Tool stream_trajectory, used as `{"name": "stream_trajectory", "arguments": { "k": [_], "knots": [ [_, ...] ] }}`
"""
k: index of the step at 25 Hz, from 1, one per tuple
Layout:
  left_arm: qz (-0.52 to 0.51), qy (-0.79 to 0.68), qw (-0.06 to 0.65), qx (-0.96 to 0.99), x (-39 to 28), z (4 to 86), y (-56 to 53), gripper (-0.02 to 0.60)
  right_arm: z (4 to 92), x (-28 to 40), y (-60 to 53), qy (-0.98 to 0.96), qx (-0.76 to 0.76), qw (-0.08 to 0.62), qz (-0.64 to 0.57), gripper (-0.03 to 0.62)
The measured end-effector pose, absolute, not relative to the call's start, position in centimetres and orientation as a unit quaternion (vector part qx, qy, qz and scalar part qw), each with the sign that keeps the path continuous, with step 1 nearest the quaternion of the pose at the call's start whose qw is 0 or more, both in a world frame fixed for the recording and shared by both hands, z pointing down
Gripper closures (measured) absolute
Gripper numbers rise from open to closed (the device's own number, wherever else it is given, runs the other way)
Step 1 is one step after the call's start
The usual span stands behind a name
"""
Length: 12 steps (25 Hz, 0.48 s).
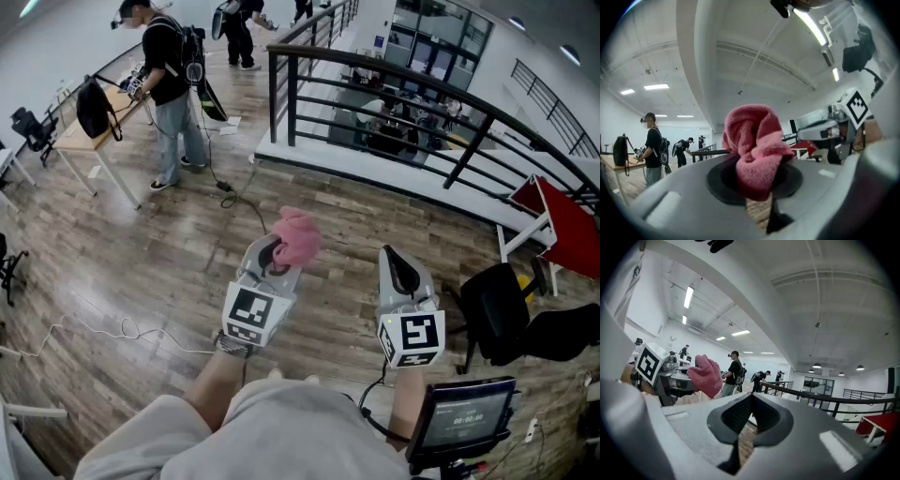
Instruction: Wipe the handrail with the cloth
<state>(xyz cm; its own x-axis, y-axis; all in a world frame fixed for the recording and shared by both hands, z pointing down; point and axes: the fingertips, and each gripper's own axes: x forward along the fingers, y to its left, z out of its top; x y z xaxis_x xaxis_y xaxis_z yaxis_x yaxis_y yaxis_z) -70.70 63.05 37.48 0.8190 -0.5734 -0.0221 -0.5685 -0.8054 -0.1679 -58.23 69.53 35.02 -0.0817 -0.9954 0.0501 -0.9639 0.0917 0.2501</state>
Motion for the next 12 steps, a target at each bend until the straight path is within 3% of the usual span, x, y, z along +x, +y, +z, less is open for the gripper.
{"name": "stream_trajectory", "arguments": {
  "k": [12],
  "knots": [
    [-0.020,0.296,0.083,-0.951,-70.3,37.5,63.4,0.486,34.5,-59.4,69.7,-0.758,0.641,0.080,-0.086,0.594]
  ]
}}
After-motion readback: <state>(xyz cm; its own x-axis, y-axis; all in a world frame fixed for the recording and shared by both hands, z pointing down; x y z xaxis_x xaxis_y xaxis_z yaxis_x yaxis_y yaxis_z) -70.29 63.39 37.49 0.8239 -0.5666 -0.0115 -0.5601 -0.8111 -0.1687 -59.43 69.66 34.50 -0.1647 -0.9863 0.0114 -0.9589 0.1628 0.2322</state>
